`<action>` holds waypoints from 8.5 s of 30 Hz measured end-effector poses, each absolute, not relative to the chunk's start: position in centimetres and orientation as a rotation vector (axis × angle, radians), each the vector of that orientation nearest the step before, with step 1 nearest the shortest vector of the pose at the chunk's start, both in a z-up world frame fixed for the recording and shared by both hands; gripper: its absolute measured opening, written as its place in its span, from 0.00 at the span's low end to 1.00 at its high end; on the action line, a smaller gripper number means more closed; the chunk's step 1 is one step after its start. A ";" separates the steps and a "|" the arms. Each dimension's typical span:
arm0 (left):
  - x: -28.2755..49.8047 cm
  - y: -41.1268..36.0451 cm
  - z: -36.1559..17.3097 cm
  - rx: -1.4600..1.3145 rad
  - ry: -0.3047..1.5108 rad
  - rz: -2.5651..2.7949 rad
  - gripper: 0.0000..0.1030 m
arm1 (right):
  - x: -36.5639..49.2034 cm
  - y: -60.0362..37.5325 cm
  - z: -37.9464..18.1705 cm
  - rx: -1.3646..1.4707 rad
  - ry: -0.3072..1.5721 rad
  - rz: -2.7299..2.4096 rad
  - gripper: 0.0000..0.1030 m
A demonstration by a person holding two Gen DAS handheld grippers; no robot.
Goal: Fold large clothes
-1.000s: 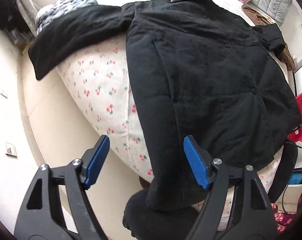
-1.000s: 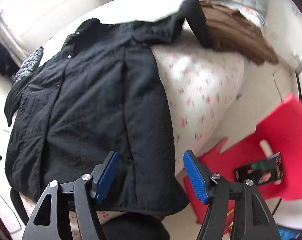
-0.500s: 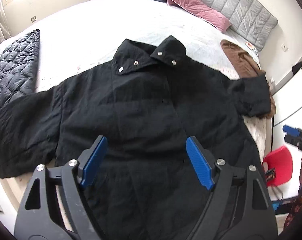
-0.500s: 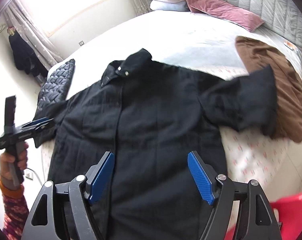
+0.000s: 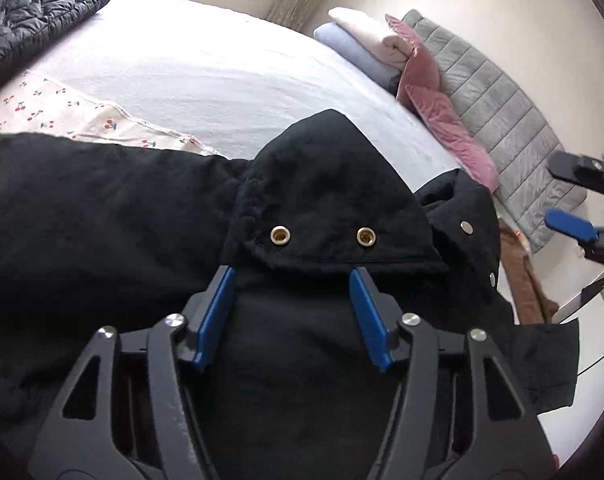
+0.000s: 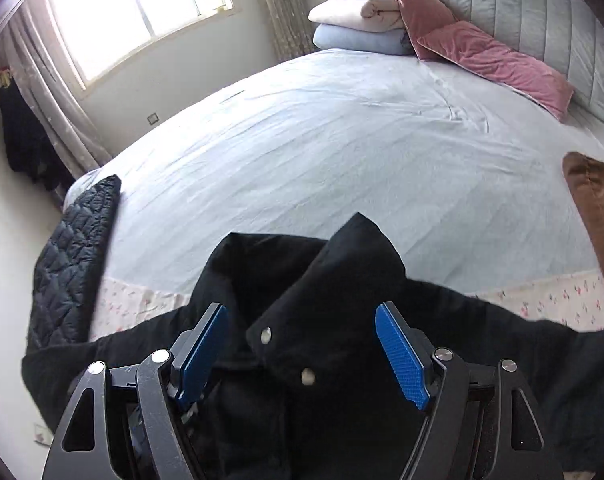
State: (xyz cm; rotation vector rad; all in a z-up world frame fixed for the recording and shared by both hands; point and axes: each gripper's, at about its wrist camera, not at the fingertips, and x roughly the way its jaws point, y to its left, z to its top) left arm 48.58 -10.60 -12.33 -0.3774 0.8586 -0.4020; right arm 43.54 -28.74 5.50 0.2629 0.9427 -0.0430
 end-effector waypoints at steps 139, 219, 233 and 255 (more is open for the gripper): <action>23.2 -14.5 -10.8 -0.097 0.940 -0.515 0.89 | 9.1 -65.9 -0.6 0.164 0.794 -0.776 0.30; 30.6 8.0 13.7 -0.494 0.321 -0.554 0.05 | 11.1 -36.1 1.5 0.257 0.946 -0.038 0.77; 34.6 3.2 7.5 -0.162 0.617 -0.665 0.64 | 13.9 -36.8 1.6 0.341 0.947 -0.003 0.77; 45.7 8.1 -8.6 -0.427 0.877 -0.413 0.15 | 30.1 -29.3 -4.2 0.330 0.911 0.043 0.07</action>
